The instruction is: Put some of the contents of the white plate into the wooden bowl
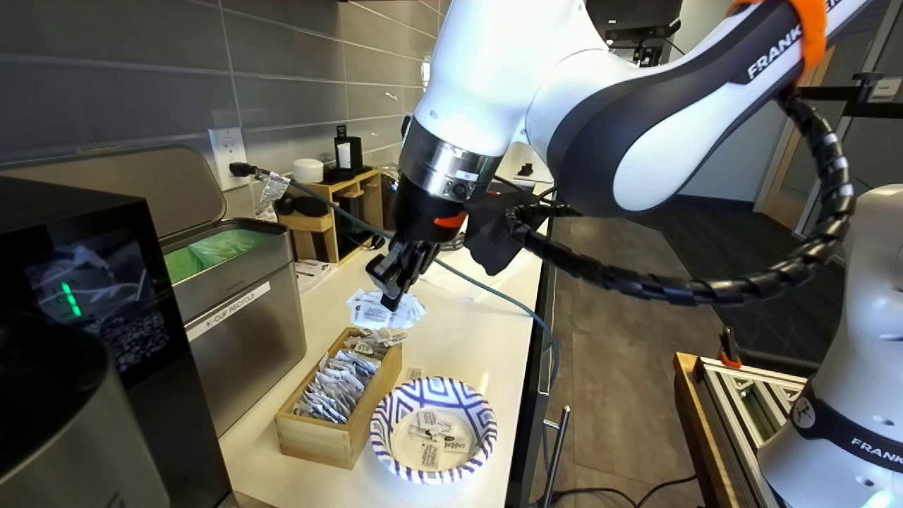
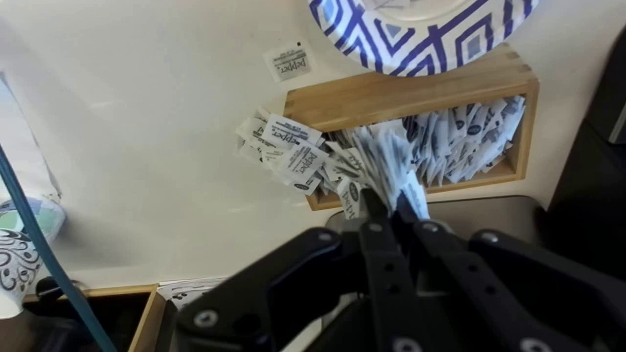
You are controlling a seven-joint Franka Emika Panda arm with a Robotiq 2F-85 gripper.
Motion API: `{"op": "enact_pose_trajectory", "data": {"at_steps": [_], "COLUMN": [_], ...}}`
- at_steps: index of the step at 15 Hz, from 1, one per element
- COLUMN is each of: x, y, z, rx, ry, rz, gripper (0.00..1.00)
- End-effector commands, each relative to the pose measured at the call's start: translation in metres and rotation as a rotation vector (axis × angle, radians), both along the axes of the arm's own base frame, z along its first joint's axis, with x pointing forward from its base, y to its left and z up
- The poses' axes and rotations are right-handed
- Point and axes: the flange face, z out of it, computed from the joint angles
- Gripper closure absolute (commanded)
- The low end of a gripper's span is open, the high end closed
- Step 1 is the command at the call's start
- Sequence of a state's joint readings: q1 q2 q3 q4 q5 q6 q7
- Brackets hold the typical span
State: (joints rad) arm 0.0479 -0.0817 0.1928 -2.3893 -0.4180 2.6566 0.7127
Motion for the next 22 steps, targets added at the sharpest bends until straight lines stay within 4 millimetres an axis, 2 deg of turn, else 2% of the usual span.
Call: {"op": "enact_pose_trajectory", "data": {"at_steps": [1, 9, 16, 22], "x": [0.015, 0.043, 0.070, 0.080], "y": [0.010, 0.026, 0.015, 0.012], "z": [-0.013, -0.053, -0.064, -0.084], "rx": [-0.058, -0.118, -0.124, -0.145], "ry": [-0.001, 0.050, 0.049, 0.075], "rz": [-0.051, -0.093, -0.112, -0.103], "gripper": [0.98, 0.98, 0.98, 0.98]}}
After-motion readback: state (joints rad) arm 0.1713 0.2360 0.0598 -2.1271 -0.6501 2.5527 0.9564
